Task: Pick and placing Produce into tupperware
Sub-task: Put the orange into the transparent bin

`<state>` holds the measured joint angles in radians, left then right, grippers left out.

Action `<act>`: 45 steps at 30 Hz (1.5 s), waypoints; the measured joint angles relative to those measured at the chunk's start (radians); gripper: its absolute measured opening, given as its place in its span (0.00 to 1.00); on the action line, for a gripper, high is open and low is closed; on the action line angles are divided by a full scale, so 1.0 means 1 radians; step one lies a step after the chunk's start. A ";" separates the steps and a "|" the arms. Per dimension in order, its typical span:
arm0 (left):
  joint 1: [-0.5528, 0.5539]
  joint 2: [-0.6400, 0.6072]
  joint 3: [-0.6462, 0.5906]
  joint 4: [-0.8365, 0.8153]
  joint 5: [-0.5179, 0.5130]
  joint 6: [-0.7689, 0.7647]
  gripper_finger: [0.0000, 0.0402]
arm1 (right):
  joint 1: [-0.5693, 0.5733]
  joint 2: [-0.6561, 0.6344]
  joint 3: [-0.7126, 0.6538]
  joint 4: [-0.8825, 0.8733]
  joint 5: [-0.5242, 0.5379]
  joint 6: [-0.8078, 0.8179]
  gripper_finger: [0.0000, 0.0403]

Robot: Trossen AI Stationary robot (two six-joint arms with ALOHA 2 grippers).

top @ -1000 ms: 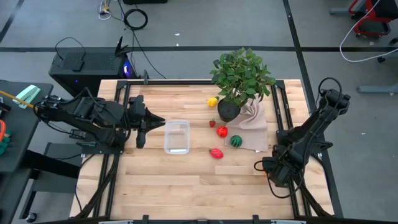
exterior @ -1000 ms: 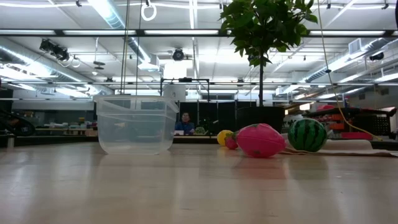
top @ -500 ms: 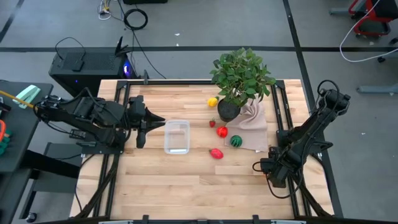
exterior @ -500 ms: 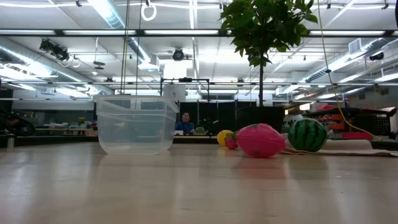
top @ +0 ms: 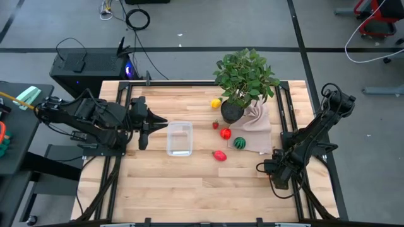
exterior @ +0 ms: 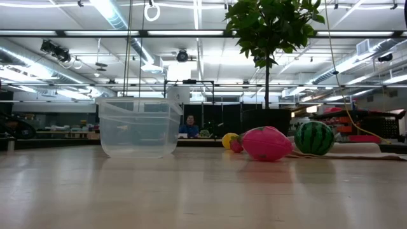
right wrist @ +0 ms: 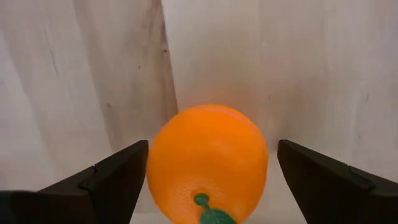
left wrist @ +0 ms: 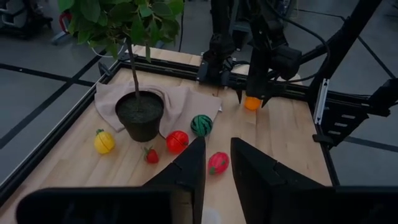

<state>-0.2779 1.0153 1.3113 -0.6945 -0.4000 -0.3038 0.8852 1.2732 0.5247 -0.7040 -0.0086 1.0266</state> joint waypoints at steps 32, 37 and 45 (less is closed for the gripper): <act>0.000 0.000 0.000 0.000 -0.001 0.002 0.22 | -0.028 0.000 0.176 -0.159 -0.044 -0.117 0.65; 0.000 0.000 0.000 0.000 -0.001 0.002 0.22 | -0.067 0.000 0.327 -0.292 -0.044 -0.184 0.64; 0.000 0.000 0.000 0.000 -0.001 0.004 0.23 | -0.140 0.000 0.572 -0.525 0.028 -0.251 0.65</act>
<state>-0.2779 1.0153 1.3113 -0.6949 -0.4007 -0.3000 0.7450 1.2732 1.0962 -1.2290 0.0194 0.7756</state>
